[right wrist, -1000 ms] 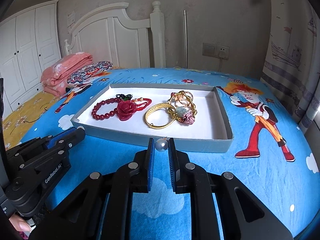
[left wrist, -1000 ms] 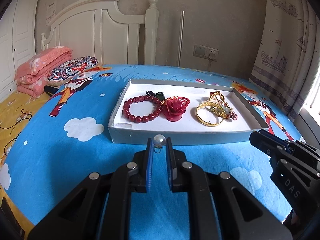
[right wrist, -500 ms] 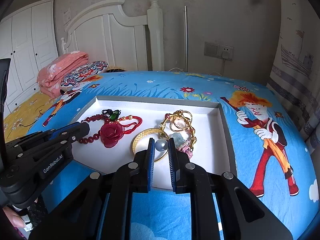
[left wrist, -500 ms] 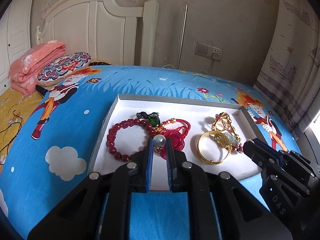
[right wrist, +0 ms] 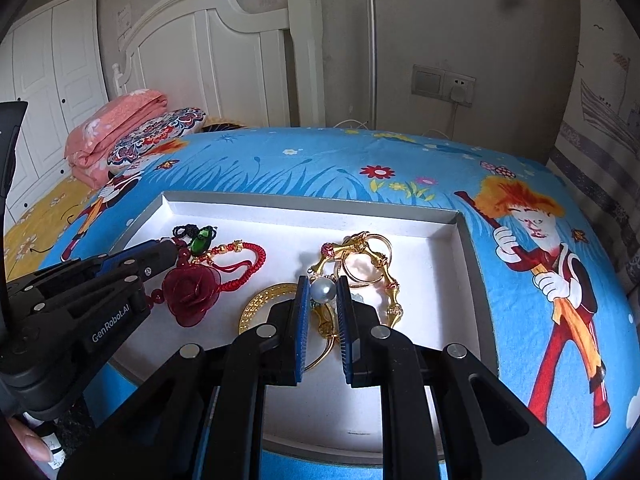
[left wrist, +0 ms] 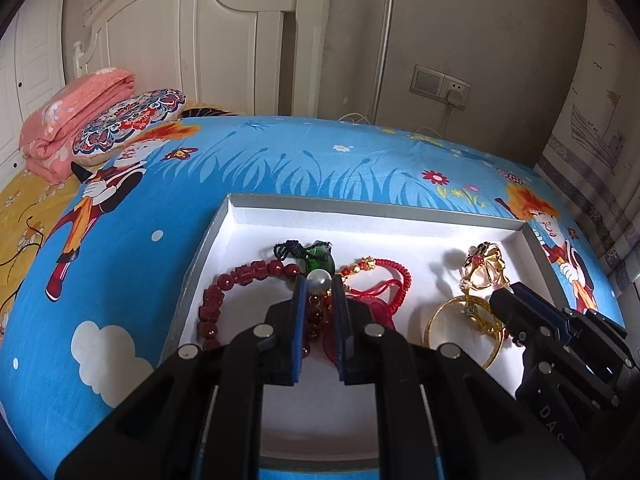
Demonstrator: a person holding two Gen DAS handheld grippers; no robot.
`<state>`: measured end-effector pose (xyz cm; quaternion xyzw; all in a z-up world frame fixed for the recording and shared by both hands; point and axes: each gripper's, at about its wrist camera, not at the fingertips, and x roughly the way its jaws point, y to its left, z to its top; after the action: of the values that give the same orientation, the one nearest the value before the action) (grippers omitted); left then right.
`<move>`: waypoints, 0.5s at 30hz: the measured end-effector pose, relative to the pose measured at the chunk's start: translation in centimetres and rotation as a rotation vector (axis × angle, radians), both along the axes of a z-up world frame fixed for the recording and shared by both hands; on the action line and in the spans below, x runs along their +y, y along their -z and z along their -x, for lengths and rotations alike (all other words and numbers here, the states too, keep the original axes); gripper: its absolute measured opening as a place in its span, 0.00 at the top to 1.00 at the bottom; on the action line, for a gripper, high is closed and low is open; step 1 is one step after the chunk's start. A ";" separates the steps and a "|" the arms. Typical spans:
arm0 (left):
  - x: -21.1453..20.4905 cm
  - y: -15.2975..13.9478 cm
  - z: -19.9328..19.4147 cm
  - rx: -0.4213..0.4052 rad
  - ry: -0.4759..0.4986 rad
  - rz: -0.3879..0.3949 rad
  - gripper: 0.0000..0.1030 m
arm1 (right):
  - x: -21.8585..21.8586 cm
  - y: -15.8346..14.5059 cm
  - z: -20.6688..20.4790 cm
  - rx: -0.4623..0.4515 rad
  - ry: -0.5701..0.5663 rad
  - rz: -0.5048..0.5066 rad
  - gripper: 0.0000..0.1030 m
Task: Organize jewelry
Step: 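Carry the pearl with the right tool into the tray beside the bangle, then open the right tool to release the pearl in the tray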
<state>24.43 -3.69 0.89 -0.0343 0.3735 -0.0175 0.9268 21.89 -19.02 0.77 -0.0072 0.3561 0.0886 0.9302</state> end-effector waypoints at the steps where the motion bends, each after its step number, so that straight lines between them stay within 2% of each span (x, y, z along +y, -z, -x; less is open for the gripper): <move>1: 0.0 0.1 0.0 0.002 0.000 0.000 0.88 | 0.0 0.0 0.0 0.000 0.000 0.000 0.86; 13: 0.5 0.2 -0.2 0.004 -0.023 0.002 0.87 | -0.1 0.0 -0.6 0.009 0.019 -0.009 0.85; 14: 0.5 0.2 -0.2 0.004 -0.024 0.003 0.86 | -0.2 0.1 -0.6 0.011 0.021 -0.008 0.81; 15: 0.5 0.2 -0.2 0.003 -0.026 0.001 0.81 | -0.2 0.1 -0.6 0.013 0.024 -0.008 0.70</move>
<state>24.58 -3.15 0.69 -0.0398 0.3746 -0.0056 0.9263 22.51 -19.20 0.69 0.0013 0.3617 0.0789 0.9290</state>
